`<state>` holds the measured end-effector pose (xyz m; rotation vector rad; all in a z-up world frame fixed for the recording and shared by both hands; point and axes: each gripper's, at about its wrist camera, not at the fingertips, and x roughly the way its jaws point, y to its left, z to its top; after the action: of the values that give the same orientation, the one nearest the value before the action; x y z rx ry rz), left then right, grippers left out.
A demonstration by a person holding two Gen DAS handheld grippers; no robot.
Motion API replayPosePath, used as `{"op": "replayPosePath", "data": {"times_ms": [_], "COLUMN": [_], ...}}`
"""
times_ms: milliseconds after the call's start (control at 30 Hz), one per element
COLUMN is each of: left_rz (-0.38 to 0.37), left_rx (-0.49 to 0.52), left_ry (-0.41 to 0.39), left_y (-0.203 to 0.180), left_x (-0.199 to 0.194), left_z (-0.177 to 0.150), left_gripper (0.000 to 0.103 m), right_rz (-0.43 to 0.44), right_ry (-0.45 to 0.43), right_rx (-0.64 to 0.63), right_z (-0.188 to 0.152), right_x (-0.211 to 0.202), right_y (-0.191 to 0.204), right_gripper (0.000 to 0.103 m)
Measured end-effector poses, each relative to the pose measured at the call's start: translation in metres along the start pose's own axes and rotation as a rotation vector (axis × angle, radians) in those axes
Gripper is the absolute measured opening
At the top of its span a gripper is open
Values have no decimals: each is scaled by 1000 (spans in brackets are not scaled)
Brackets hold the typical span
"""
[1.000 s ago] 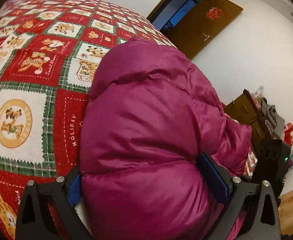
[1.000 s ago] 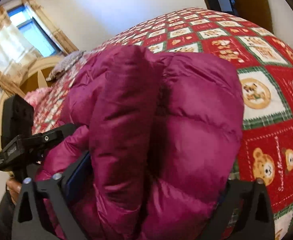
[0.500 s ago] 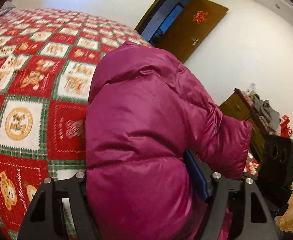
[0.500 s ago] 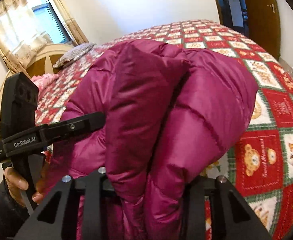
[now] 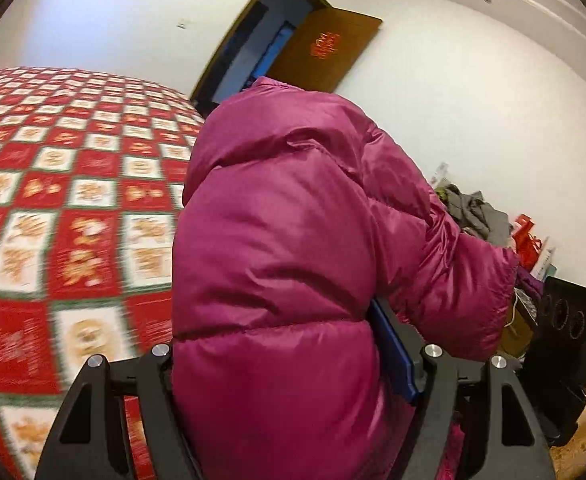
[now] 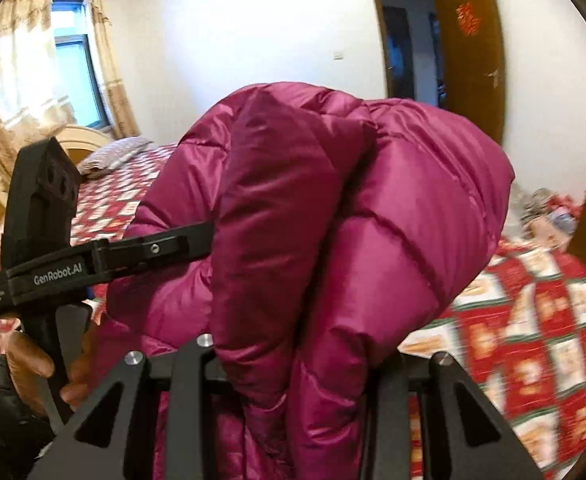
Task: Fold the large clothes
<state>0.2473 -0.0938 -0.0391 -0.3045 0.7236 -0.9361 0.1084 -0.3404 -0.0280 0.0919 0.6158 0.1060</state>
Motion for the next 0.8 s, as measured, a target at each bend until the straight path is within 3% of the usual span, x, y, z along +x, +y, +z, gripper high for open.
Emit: {"op": "replayPosePath", "data": {"times_ms": [133,367,633,667,800], "left_rz": [-19,35,200,235,313], "left_rx": [-4,-56,-106,-124,-174], "left_ry": [23,93,198,220,225], "left_y": [-17,-22,0,7,23], "left_x": [40,111,179,187,199], "left_z": [3,-3,-16,-20,-28], "left_gripper": [74,73,74,74,90], "right_rz": [-89,-153,-156,-154,-162], "right_ry": [6,76,174,182,174], "right_rx": [-26,-5,24,24,58], "right_z": [7,9,-2,-3,-7], "right_x": [-4,35,102,110,123], "right_y": [-35,-101,-138,-141,-148], "right_gripper": [37,36,36,40,64]}}
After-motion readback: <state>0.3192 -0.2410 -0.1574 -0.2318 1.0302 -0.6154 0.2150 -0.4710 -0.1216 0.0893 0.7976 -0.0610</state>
